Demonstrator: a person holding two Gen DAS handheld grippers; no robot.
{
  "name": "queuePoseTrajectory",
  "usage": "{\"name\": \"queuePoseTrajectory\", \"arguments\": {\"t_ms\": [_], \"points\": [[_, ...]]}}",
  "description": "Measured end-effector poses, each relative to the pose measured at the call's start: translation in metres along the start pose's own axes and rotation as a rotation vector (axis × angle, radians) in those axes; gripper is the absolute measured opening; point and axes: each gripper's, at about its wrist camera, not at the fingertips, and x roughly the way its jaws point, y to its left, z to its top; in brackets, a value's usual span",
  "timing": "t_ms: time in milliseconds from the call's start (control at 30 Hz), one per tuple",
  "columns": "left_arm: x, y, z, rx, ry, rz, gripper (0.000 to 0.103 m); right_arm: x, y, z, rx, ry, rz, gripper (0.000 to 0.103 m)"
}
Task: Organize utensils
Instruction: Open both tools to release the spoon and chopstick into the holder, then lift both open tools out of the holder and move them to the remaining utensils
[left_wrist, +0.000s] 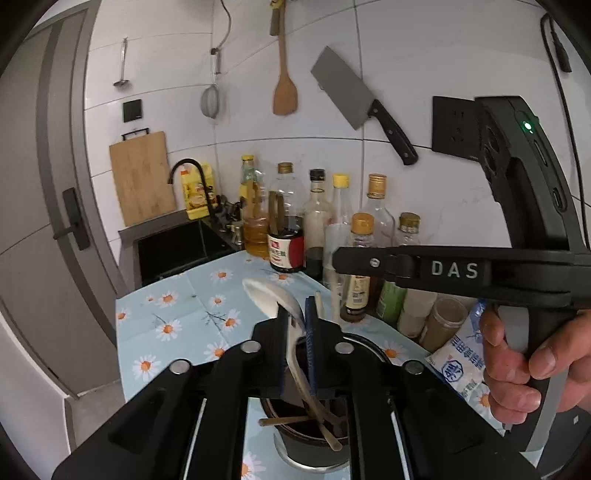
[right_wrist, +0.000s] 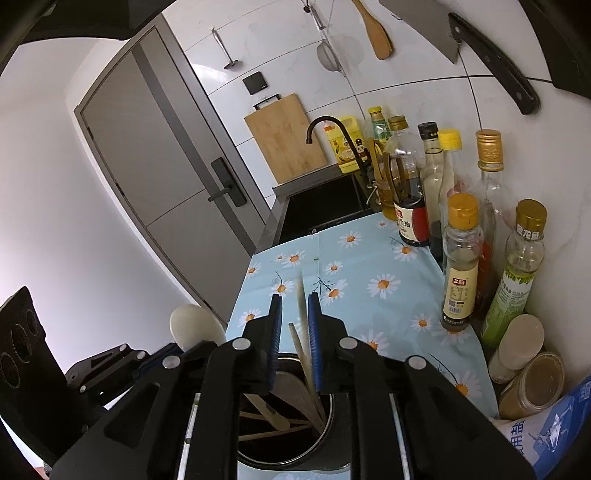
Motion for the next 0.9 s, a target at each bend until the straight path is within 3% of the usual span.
{"name": "queuePoseTrajectory", "arguments": {"t_ms": [200,300,333,900], "points": [[0.003,0.000,-0.002,-0.021,0.033,-0.026,0.012,-0.005,-0.003,0.001,0.031,0.001,0.020,0.021],[0.001,0.001,0.000,-0.037,0.048,-0.062,0.030,-0.009,-0.006,0.002,0.049,-0.004,0.023,0.025],[0.001,0.001,0.001,-0.040,0.050,-0.068,0.032,-0.010,-0.007,0.003,0.054,-0.006,0.025,0.025],[-0.038,-0.011,0.010,-0.069,0.028,-0.033,0.032,-0.069,-0.009,0.001,0.085,-0.047,0.064,0.025]]}}
